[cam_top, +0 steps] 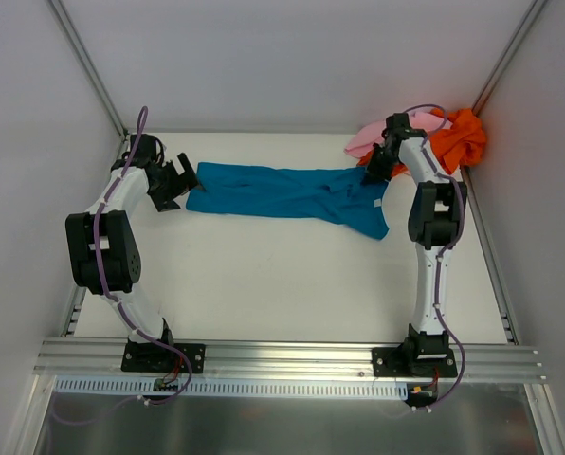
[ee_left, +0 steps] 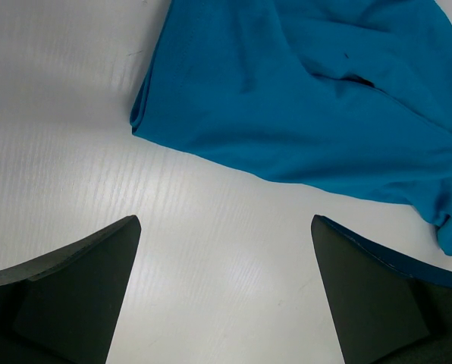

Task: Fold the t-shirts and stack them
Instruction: Fold the other side of the tshirt into a rectangle

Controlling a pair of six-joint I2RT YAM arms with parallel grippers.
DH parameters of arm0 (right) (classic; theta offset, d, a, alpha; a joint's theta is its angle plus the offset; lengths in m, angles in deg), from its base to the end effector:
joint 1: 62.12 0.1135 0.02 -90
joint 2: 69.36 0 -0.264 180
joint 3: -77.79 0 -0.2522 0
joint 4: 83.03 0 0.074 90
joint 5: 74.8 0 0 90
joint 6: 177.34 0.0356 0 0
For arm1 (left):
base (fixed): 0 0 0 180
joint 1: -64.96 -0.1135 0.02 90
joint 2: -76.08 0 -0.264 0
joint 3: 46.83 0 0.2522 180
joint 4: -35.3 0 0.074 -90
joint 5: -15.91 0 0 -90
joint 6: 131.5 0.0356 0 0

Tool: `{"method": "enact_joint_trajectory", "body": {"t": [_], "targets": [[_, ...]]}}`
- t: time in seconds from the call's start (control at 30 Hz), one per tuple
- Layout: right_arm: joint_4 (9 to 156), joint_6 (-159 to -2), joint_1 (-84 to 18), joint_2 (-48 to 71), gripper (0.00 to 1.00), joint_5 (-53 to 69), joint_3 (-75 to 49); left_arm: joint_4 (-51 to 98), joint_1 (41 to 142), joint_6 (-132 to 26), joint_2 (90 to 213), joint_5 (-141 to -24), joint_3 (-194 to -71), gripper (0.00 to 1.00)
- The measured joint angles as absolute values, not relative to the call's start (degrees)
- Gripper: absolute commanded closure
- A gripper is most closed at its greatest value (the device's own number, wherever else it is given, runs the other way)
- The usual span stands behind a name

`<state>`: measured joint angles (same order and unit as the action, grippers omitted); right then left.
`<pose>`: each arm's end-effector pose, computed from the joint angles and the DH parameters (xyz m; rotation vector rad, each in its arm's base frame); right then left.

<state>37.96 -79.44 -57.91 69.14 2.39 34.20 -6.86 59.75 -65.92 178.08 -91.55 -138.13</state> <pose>0.5203 0.0462 0.1841 0.0087 2.6414 0.3665 0.3873 0.0246 0.2388 -0.5154 2.4540 -0.5195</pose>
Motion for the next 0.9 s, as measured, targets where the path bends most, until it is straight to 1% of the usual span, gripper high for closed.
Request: {"method": "enact_joint_trajectory", "body": {"t": [0.33, 0.63, 0.9], "targets": [[37.91, -79.46, -61.19, 63.32, 1.0, 3.48, 34.02, -6.82, 59.77, -65.95, 178.08, -91.57, -138.13, 0.01], [37.67, -79.42, -61.23, 63.06, 1.0, 3.68, 34.55, -6.62, 59.77, -65.95, 178.06, -91.57, -137.67, 0.01], [37.41, -79.2, -61.23, 63.67, 1.0, 4.13, 38.44, -6.62, 59.77, -65.92, 178.08, -91.57, -137.56, 0.01]]}}
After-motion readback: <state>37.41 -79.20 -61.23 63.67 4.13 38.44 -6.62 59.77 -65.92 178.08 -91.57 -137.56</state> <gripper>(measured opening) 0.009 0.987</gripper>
